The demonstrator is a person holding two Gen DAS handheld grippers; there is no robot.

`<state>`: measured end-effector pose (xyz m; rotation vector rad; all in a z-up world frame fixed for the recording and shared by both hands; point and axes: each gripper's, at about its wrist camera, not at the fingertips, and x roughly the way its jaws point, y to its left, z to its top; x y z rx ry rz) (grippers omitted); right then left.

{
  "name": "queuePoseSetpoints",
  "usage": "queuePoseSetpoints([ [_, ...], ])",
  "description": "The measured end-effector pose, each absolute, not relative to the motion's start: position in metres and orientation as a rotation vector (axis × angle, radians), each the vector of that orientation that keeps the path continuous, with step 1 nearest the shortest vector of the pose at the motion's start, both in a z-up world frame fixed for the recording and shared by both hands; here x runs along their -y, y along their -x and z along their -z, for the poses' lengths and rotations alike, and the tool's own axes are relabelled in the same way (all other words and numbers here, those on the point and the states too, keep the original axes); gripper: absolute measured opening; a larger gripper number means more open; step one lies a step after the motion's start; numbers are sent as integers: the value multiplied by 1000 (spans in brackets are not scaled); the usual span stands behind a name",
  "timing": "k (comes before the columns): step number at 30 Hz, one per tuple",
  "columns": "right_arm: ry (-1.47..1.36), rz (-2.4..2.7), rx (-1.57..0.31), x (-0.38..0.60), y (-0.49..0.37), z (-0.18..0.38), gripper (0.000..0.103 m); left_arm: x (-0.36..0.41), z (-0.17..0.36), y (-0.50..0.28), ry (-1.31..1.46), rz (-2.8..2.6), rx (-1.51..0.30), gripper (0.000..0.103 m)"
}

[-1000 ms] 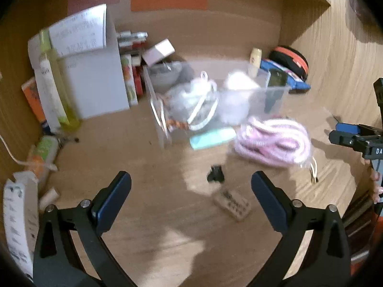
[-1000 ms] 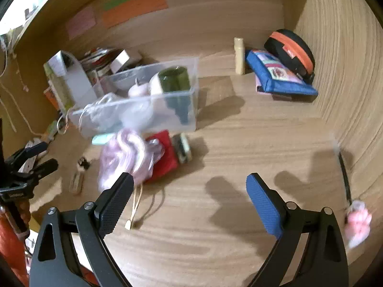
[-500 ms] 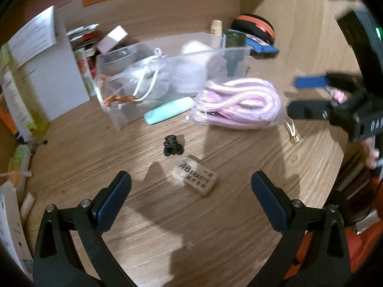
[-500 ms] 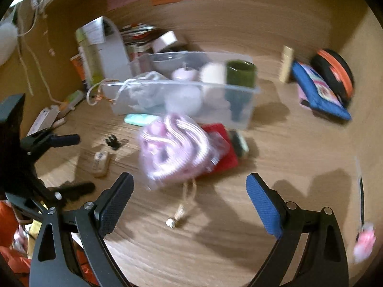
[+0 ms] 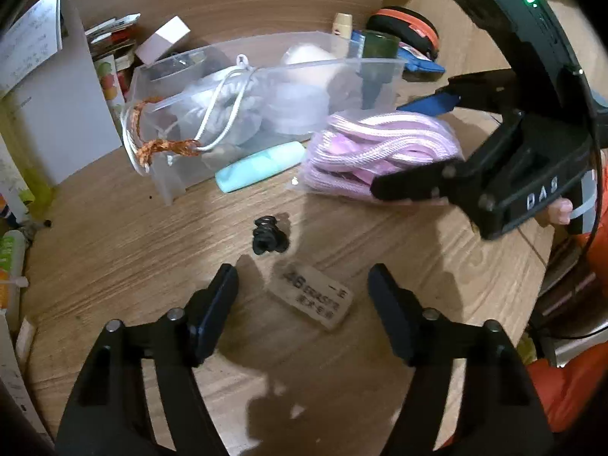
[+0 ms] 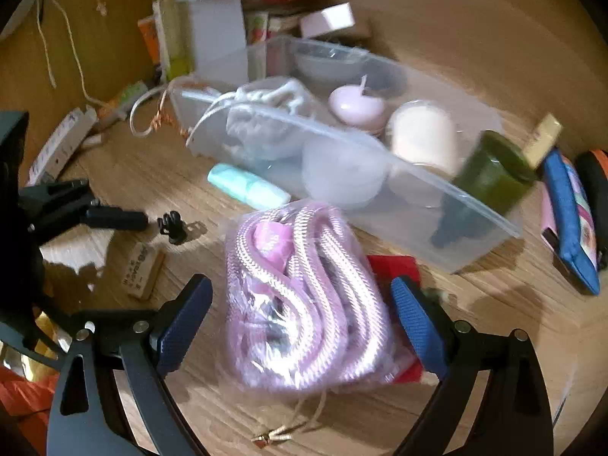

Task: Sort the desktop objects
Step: 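Grasp the beige eraser with the left gripper while the right grasps the bagged pink rope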

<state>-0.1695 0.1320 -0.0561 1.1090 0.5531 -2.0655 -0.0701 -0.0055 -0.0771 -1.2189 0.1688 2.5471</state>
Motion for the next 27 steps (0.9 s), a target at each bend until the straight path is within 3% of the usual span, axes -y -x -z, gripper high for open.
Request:
queuePoseSetpoints([
  [7, -1147, 2038, -614, -119, 174, 79, 92, 7, 75, 68, 1192, -2573, -191, 45],
  [8, -1129, 2043, -613, -120, 173, 78, 82, 7, 75, 68, 1192, -2576, -191, 45],
  [11, -1086, 2042, -621, -124, 166, 73, 66, 8, 74, 67, 1193, -2578, -187, 45],
  [27, -935, 2117, -402, -159, 146, 9, 63, 38, 12, 48, 942, -2765, -46, 45],
])
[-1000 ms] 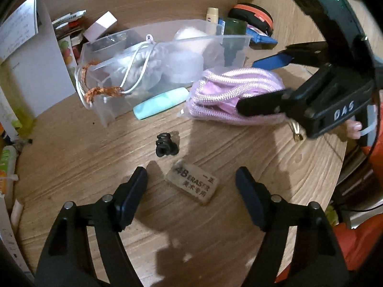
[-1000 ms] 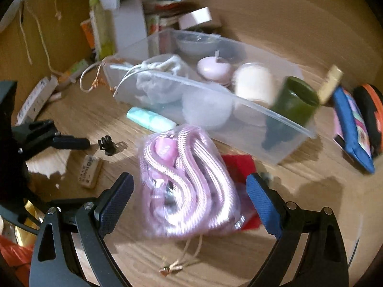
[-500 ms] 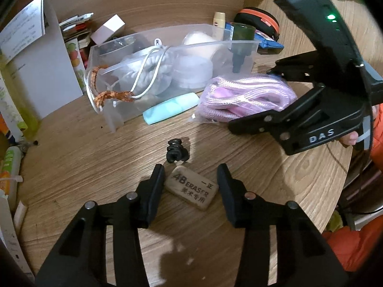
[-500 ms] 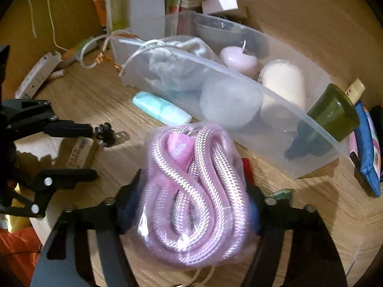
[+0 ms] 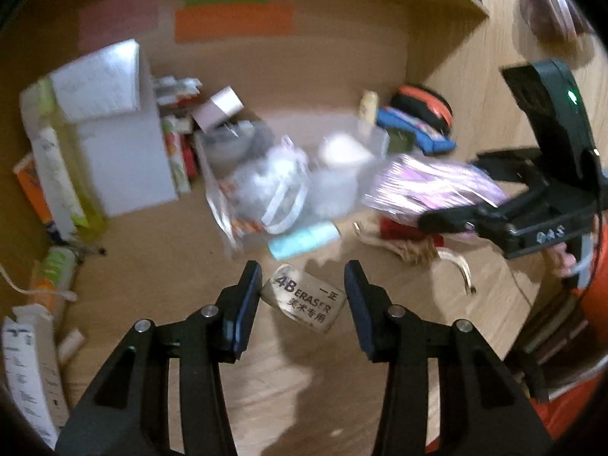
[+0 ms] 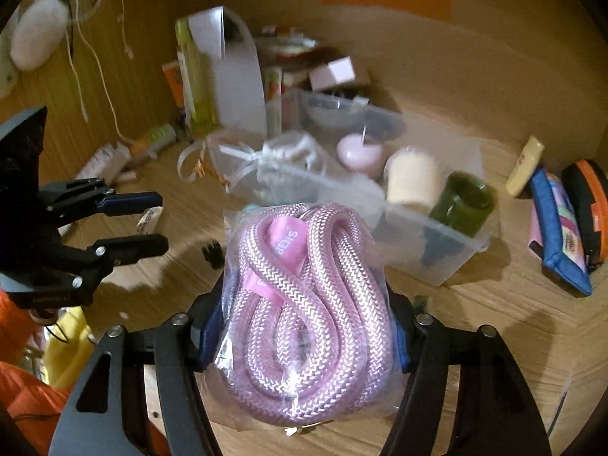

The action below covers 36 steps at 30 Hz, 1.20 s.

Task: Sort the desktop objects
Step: 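Grasp the beige eraser with the left gripper while the right grasps the bagged pink rope, then carry the eraser with the left gripper while the right carries the rope bag over the box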

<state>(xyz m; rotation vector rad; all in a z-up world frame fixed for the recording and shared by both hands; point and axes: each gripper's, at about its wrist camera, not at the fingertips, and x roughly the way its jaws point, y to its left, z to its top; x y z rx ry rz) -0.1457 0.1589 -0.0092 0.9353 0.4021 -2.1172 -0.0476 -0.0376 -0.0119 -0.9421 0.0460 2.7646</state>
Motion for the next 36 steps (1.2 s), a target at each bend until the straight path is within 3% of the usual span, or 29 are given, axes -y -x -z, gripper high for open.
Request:
queuePoseSetpoints([
  [9, -825, 2218, -363, -166, 151, -33, 63, 45, -20, 63, 809, -2900, -106, 44],
  [16, -794, 2258, -283, -163, 175, -49, 63, 48, -31, 99, 810, -2904, -24, 44],
  [26, -871, 2245, -201, -140, 224, -31, 63, 54, -35, 161, 862, -2903, 126, 44],
  [36, -873, 2303, -250, -114, 249, -8, 64, 49, -17, 207, 976, -2933, 175, 45],
])
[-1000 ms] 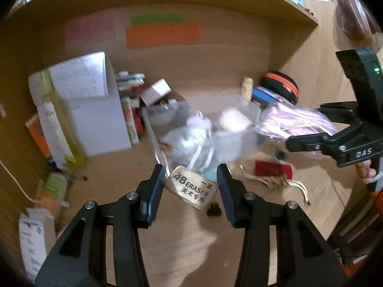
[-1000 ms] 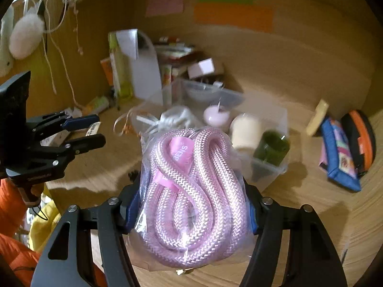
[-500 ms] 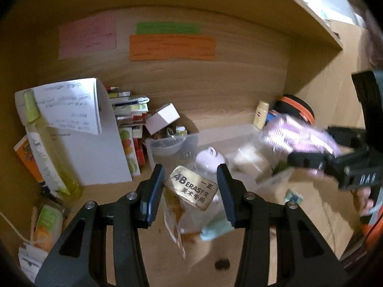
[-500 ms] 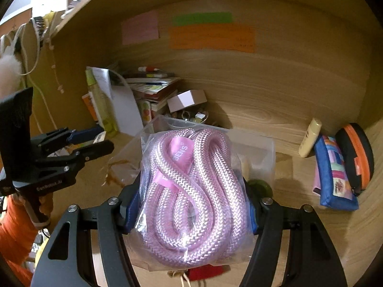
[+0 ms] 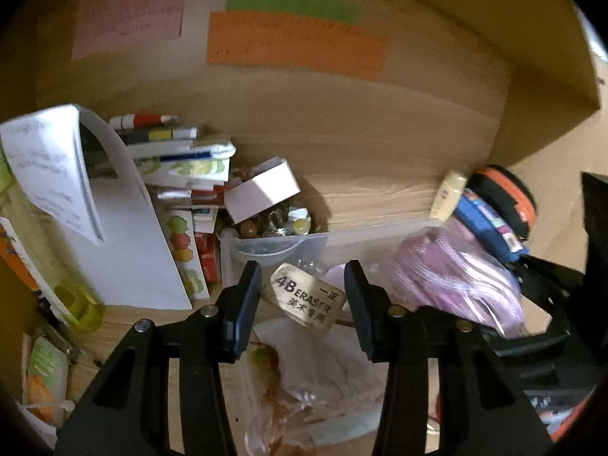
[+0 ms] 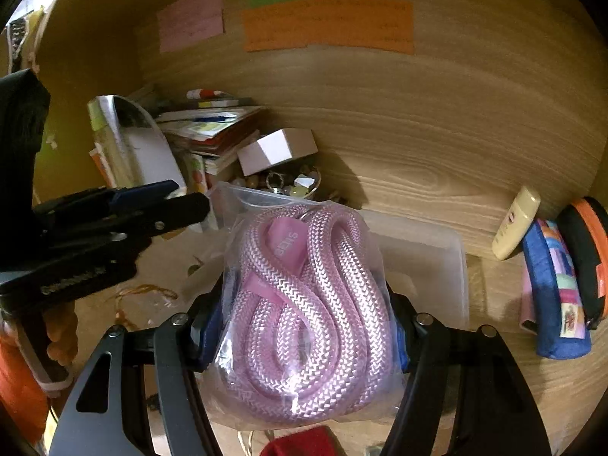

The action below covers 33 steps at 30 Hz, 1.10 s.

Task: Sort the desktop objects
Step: 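Carry the eraser with the left gripper while the right carries the rope bag over the box, then release the eraser into the box with the left gripper while the right releases the rope bag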

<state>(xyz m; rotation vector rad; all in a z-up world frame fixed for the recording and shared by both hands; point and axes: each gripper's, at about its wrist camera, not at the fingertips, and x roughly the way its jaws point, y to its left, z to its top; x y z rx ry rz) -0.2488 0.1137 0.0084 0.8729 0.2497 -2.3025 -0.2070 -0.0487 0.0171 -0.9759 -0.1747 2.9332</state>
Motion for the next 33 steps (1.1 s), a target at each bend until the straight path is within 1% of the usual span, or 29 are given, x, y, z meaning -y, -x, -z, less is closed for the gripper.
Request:
queuePoseSetpoints([
  [2, -882, 2303, -224, -115, 251, -3, 64, 51, -8, 212, 1005, -2935, 207, 45],
  [5, -879, 2310, -243, -114, 251, 6, 64, 58, 1, 215, 1021, -2911, 280, 44],
  [9, -852, 2347, -308, -108, 246, 13, 64, 55, 6, 212, 1008, -2917, 255, 45],
  [15, -834, 2360, -319, -107, 243, 14, 64, 57, 15, 217, 1056, -2906, 237, 44],
  [24, -787, 2401, -407, -99, 240, 20, 66, 55, 8, 209, 979, -2943, 218, 45],
  [29, -755, 2423, -447, -97, 236, 20, 66, 52, 2, 203, 924, -2956, 204, 54],
  [31, -743, 2430, -454, -96, 235, 19, 66, 49, 0, 202, 903, -2964, 191, 60],
  [33, -725, 2432, -455, -96, 233, 18, 67, 47, -3, 198, 866, -2972, 178, 60],
])
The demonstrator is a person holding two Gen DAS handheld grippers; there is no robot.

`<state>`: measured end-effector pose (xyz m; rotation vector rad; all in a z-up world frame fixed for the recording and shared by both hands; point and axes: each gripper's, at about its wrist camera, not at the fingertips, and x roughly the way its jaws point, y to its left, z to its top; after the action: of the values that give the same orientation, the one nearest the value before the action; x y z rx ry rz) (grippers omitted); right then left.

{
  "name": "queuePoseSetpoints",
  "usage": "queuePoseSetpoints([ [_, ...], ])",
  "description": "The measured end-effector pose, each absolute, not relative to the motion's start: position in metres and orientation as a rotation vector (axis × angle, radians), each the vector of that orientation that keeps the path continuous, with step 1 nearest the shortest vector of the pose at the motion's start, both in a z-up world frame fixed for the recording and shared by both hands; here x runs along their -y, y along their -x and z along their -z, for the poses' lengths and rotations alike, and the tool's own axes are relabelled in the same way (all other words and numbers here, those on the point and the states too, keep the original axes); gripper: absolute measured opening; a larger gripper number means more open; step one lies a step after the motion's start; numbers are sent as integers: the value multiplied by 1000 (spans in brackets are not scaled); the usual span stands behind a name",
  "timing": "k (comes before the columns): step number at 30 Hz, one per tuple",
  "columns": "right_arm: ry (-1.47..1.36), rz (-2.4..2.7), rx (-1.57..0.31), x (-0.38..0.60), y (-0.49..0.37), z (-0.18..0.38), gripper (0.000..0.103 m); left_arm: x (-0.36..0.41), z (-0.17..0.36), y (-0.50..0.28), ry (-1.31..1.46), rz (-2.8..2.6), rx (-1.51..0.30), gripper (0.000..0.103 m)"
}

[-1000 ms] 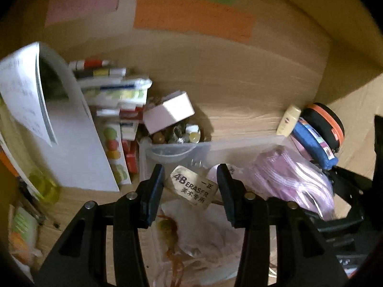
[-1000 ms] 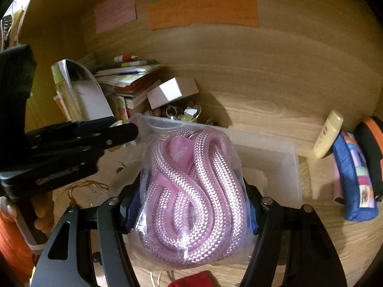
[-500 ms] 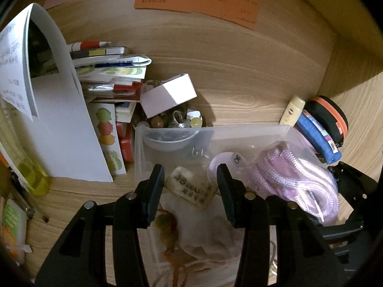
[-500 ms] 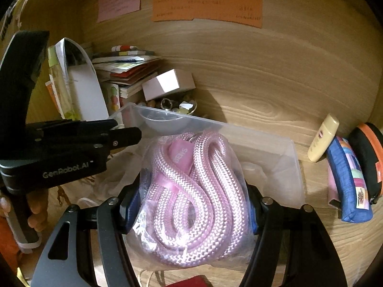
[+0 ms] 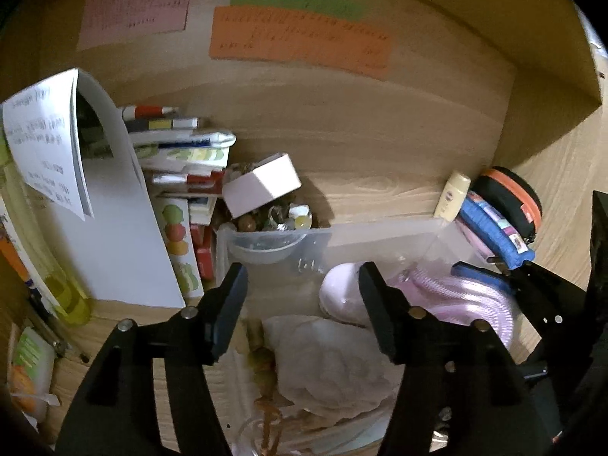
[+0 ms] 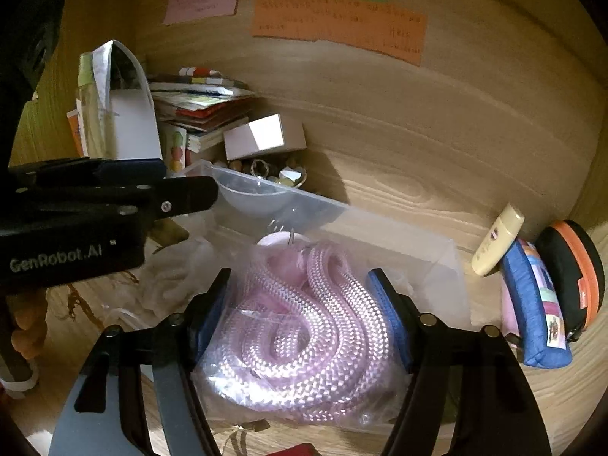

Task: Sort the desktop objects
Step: 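Release the eraser into the box with the left gripper while the right releases the rope bag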

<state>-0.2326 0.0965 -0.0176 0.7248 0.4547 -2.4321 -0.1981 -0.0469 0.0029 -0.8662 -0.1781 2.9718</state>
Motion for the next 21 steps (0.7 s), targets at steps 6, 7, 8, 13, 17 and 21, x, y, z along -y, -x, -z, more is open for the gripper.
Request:
queuePoseSetpoints([
  [6, -619, 2448, -465, -97, 220, 11, 82, 47, -14, 187, 769, -3022, 171, 72],
  [7, -604, 2449, -470, -96, 219, 10, 82, 47, -15, 186, 756, -3025, 177, 73],
  [8, -597, 2445, -468, -96, 217, 9, 82, 48, -16, 185, 748, -3020, 187, 73],
  [13, -596, 2438, -470, -97, 216, 7, 82, 49, -22, 182, 738, -3000, 196, 82],
  [17, -585, 2416, -465, -103, 214, 3, 82, 42, -28, 176, 727, -2983, 132, 88],
  [21, -590, 2431, -476, -111, 211, -4, 82, 35, -33, 166, 693, -3006, 83, 96],
])
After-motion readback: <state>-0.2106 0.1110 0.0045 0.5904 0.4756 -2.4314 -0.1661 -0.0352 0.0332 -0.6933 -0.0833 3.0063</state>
